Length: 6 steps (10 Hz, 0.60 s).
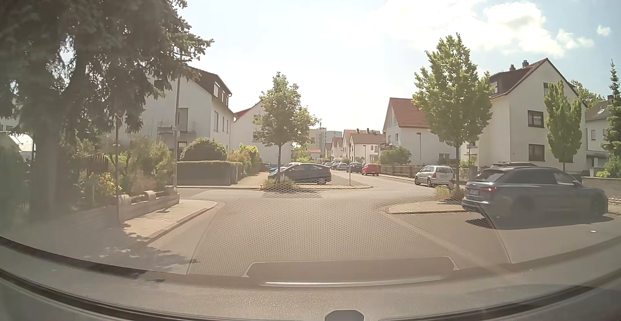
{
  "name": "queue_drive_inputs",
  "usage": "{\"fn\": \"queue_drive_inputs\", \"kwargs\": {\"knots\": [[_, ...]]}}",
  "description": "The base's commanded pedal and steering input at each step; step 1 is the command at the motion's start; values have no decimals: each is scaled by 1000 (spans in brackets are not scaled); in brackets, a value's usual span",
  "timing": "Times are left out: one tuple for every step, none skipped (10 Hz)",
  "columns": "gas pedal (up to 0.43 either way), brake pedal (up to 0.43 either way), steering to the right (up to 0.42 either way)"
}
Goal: Follow the waypoints while adhering to traffic rules and regulations
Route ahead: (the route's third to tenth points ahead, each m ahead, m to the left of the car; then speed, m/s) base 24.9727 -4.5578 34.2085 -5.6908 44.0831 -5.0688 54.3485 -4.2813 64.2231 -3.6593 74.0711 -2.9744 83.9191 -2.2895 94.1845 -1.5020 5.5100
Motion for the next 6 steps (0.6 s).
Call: {"fn": "queue_drive_inputs", "kwargs": {"knots": [[0,55,5],[0,79,5],[0,116,5],[0,122,5],[0,122,5],[0,128,5]]}}
